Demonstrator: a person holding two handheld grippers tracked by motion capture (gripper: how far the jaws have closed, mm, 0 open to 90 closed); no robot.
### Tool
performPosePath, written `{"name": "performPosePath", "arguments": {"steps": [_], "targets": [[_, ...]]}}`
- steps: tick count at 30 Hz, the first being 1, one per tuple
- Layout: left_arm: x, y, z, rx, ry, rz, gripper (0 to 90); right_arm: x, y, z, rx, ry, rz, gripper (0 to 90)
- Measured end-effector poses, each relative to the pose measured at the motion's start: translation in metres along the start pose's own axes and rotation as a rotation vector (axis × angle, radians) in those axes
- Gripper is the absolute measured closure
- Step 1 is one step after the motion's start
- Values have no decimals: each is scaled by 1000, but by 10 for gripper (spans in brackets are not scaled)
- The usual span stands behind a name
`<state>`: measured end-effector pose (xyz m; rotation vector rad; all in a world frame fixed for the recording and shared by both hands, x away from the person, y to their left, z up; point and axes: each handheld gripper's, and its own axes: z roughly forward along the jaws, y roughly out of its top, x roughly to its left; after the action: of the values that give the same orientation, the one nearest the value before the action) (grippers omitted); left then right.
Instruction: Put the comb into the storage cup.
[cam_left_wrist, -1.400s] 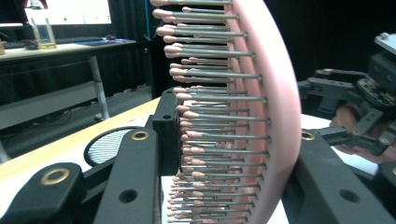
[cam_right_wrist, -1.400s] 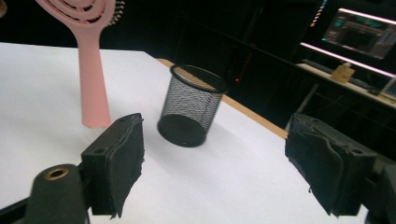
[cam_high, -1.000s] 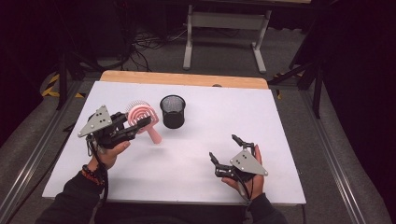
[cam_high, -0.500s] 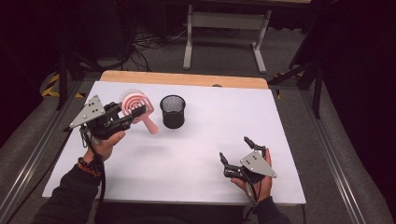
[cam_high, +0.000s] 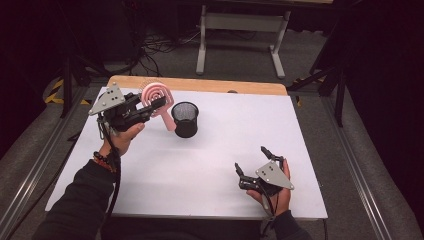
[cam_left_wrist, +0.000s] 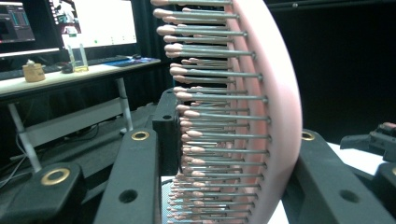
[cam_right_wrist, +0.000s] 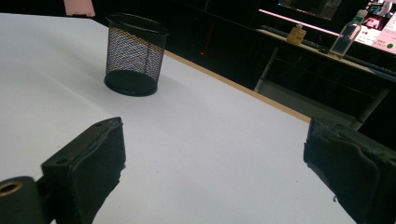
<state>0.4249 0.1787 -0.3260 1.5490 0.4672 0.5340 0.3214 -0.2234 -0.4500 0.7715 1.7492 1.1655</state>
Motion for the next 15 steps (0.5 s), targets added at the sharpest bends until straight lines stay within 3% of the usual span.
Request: {"name": "performPosePath", "arguments": {"steps": [3, 15], "targets": [[-1, 3, 8, 3, 2, 17, 626, 0, 0, 0, 5, -6, 0, 68], [3, 11, 28, 9, -17, 16, 626, 0, 1, -1, -3, -10, 0, 77]]}}
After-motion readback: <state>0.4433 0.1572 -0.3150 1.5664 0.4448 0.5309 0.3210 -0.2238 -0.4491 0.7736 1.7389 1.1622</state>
